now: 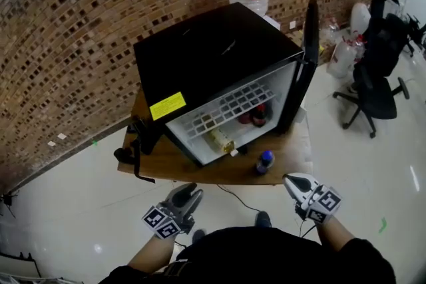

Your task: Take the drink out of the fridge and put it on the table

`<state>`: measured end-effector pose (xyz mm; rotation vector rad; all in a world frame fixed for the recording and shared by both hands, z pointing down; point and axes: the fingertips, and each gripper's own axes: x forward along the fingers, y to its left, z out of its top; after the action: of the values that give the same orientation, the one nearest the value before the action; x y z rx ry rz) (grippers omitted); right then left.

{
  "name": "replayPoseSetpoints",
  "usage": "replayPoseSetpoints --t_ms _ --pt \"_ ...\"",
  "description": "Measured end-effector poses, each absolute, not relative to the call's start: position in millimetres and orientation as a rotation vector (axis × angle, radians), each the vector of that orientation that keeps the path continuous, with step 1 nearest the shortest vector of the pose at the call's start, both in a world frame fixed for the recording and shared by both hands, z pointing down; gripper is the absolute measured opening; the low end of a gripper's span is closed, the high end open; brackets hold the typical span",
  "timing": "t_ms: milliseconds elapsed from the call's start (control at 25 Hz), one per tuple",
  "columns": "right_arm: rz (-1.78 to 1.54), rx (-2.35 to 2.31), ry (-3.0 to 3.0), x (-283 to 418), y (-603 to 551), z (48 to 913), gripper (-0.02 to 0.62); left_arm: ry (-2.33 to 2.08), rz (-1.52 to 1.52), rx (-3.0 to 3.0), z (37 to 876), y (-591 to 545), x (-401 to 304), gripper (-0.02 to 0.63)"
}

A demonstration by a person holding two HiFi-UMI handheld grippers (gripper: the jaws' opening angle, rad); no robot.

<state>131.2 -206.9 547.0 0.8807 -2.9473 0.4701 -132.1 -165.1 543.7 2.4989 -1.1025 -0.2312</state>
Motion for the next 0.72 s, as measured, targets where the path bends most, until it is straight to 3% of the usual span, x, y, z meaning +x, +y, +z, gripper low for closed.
replayPoseSetpoints --t_ms 200,320,480,720 --pt "0.380 0.920 -2.984 24.4 -145.6 514.9 -0.003 -1.034 -0.195 2.545 508.9 -103.9 -237.5 0.005" --pt "0.490 0.961 -2.993 -39.5 -110.1 502.2 -0.003 -0.917 -0.032 2.590 505.9 -59.3 -278.8 0.003" --pt "0.558 0.907 -3.004 -100.5 -72.1 486.6 -0.003 -0.914 -0.114 2.547 489.2 -17.1 -325.4 0.003" --pt "0.517 0.702 -3.033 -120.4 -41.1 477.1 -0.003 -1.025 -0.162 2.508 482.9 19.9 -327.8 0.002"
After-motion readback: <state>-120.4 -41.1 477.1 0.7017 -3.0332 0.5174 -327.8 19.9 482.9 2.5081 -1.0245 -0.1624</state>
